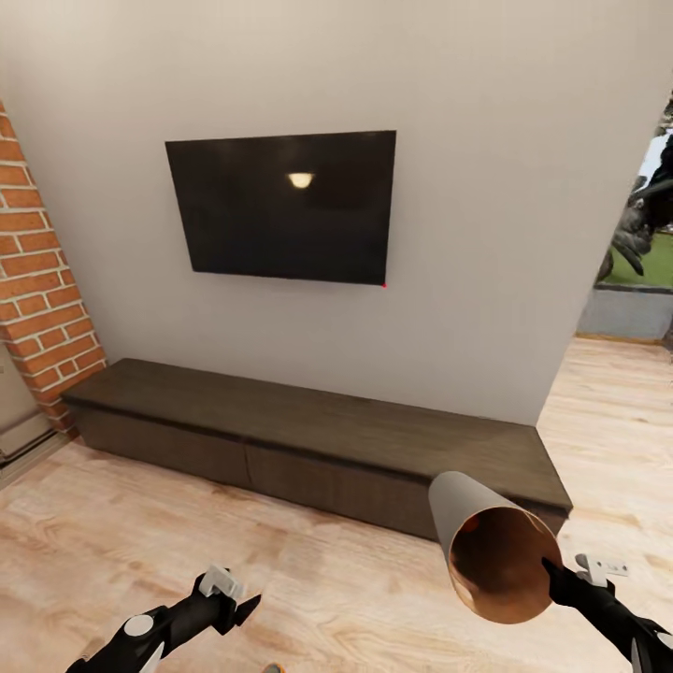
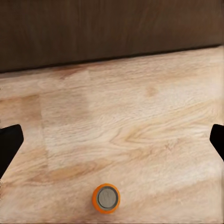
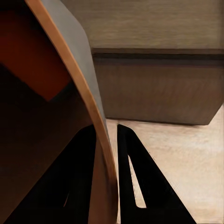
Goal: Put the three can of soda from the living room inside the tash can in the kitchen.
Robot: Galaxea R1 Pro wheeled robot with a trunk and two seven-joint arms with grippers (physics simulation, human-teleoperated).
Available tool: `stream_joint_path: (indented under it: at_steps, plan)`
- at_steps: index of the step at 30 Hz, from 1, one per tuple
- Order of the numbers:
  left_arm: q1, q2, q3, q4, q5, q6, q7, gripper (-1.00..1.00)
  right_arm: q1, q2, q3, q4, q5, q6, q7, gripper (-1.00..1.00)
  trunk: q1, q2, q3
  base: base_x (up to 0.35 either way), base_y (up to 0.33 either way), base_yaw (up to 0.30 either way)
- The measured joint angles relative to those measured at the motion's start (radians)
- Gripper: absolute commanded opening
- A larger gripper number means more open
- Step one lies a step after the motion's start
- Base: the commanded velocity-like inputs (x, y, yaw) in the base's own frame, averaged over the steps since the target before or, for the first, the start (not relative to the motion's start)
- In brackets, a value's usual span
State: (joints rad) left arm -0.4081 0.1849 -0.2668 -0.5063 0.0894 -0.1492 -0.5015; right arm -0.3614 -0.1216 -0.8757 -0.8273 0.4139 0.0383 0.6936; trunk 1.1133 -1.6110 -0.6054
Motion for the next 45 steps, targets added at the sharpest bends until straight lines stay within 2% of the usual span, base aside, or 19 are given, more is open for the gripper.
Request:
stream_joint_path:
  at_steps: [14, 21, 31, 37, 40, 42, 43, 45]
  plan:
    - [0.000, 0.001, -0.003, 0.002, -0.002, 0.003, -0.012, 1.00, 0.000, -0.001, 0.001, 0.023, 0.003, 0.002, 0.000, -1.00, 0.000, 0.000, -0.011, -0.287, 0.183, -0.044]
    - [0.000, 0.001, -0.003, 0.025, -0.002, 0.002, -0.018, 1.00, 0.000, 0.000, 0.002, 0.024, 0.002, 0.002, 0.000, -1.00, 0.000, 0.000, -0.019, -0.089, 0.079, -0.080]
    - [0.000, 0.000, -0.004, 0.029, -0.003, 0.003, -0.017, 1.00, 0.000, 0.001, 0.001, 0.025, 0.002, 0.004, 0.000, -1.00, 0.000, 0.000, -0.031, 0.203, 0.156, -0.137]
    - [0.000, -0.002, -0.008, 0.029, -0.005, 0.051, -0.015, 1.00, 0.000, 0.002, 0.002, 0.025, 0.004, 0.003, 0.000, -1.00, 0.000, 0.000, -0.037, 0.306, 0.097, -0.142]
    - [-0.001, -0.016, -0.056, 0.029, -0.040, 0.083, -0.009, 1.00, 0.000, 0.002, 0.001, 0.024, 0.002, 0.002, 0.000, -1.00, 0.000, 0.000, -0.039, 0.201, 0.017, -0.065]
    - [-0.001, -0.040, -0.079, 0.028, -0.058, 0.130, -0.002, 1.00, 0.000, 0.003, 0.002, 0.025, 0.003, 0.002, 0.000, -1.00, 0.000, 0.000, -0.040, 0.081, 0.007, -0.026]
    - [-0.001, -0.069, -0.092, 0.026, -0.065, 0.187, 0.012, 1.00, 0.000, 0.003, 0.002, 0.025, 0.003, 0.002, 0.000, -1.00, 0.000, 0.000, -0.040, 0.044, 0.004, -0.014]
    - [-0.002, -0.090, -0.096, 0.022, -0.067, 0.227, 0.029, 1.00, 0.000, 0.004, 0.002, 0.025, 0.003, 0.002, 0.000, -1.00, 0.000, 0.000, -0.040, 0.026, 0.002, -0.009]
